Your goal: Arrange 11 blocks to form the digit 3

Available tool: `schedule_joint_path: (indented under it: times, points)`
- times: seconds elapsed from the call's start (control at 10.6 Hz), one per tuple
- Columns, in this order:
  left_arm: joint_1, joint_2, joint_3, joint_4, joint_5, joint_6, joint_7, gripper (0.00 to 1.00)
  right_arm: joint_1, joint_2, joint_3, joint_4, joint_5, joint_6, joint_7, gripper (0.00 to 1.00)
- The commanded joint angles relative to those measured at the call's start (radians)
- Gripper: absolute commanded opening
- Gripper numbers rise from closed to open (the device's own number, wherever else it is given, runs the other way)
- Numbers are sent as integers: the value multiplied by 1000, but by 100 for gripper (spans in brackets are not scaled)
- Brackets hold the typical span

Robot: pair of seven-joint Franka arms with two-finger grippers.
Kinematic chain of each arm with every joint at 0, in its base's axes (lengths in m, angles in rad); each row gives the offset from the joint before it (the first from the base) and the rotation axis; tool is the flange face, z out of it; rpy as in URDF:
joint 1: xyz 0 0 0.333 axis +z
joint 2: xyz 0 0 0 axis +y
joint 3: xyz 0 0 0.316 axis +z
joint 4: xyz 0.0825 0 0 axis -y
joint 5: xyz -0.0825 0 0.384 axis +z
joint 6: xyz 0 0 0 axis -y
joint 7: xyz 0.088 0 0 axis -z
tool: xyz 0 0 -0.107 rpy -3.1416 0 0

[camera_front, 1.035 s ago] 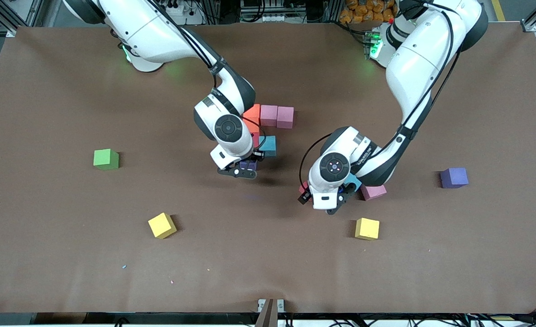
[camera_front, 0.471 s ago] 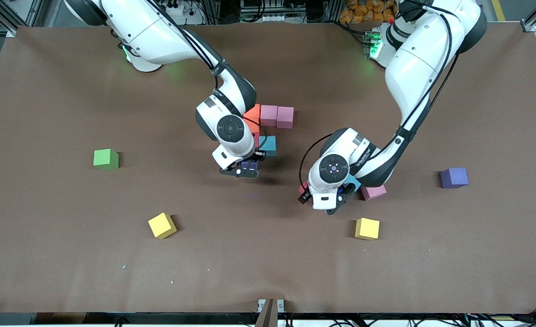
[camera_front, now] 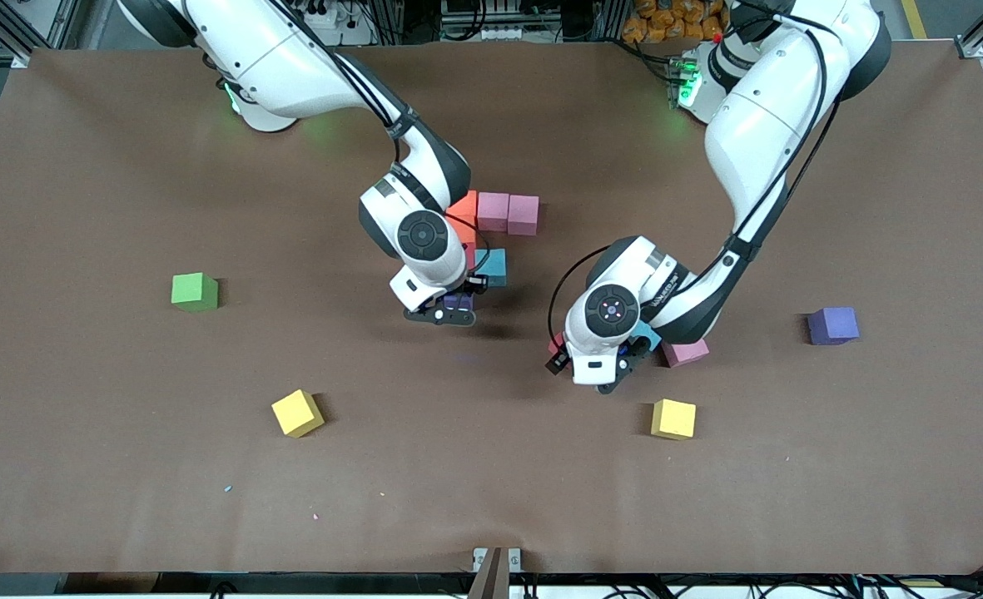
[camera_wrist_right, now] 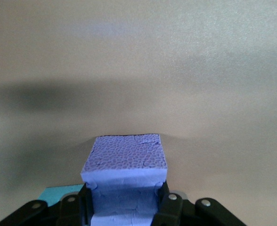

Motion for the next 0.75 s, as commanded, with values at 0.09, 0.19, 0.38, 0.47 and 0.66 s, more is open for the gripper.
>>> schedule_joint_path:
  times: [0.09,0.19,0.38,0.47,0.66]
  points:
    - [-7,11,3,23,-21,5,28,90,6,14,1,24,-12,-2,-3,0]
    - [-7,12,3,23,-22,5,29,87,6,14,1,24,-12,-2,-3,0]
    - [-7,15,3,25,-22,7,29,83,6,14,1,24,-11,-2,-3,0]
    - [-7,15,3,25,-22,9,29,80,6,14,1,24,-11,-2,-3,0]
    - [-6,15,3,25,-22,7,28,67,6,15,1,25,-11,-1,-3,0]
